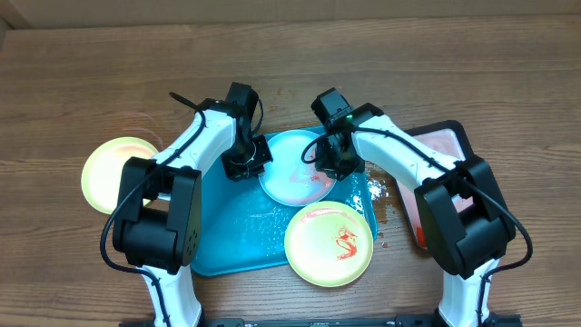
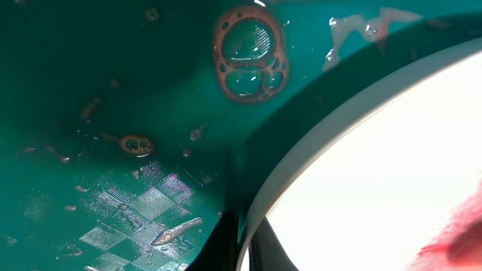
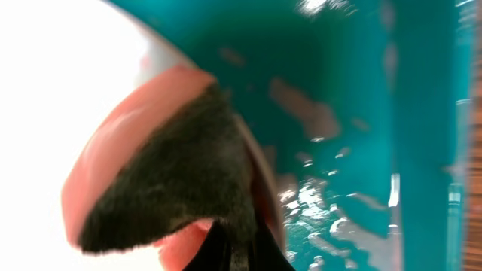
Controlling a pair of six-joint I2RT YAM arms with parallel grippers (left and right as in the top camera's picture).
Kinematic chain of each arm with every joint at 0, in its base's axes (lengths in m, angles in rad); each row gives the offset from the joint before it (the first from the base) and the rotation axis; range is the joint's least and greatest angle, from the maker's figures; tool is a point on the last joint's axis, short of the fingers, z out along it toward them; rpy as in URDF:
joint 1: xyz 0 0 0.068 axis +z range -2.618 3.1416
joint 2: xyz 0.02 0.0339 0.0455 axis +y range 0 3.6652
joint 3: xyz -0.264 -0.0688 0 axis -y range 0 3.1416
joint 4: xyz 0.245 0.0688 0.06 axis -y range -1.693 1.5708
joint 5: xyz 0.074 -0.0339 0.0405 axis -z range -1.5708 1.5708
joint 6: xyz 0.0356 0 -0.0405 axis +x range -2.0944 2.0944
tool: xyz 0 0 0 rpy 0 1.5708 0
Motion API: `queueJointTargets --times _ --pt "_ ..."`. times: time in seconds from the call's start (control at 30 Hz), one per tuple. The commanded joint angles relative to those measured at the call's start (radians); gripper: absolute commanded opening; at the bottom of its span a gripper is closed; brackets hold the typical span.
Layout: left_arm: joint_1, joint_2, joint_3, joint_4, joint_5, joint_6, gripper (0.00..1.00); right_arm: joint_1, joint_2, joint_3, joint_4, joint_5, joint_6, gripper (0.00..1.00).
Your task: Clean dirty plates on tray and stack at the side
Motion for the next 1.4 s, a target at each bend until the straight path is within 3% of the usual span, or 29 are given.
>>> queueJointTargets --times 0.0,0.37,0.57,0.83,1.0,1.37 --pt "0.004 0.074 -0.032 0.0 -0.119 -0.036 0.05 0.024 0.003 -0.009 0.001 -0.167 -0.043 0.04" --pt "0.004 0.074 -0.032 -0.011 -0.119 -0.036 0.05 0.15 0.079 -0.009 0.1 -0.227 0.003 0.04" --pt "0.004 0.074 -0.032 -0.011 -0.12 -0.036 0.04 0.147 0.093 -0.009 0.218 -0.213 0.035 0.04" --pt "0.004 0.074 -0.032 -0.011 -0.12 -0.036 0.05 0.123 0.093 -0.009 0.323 0.106 0.078 0.04" --pt "0.004 0.074 -0.032 -0.011 -0.12 -0.036 0.05 0.097 0.093 -0.009 0.277 0.357 0.062 0.04" --pt "0.004 0.074 -0.032 -0.01 -0.12 -0.037 0.05 0.053 0.093 -0.009 -0.003 0.441 0.012 0.04"
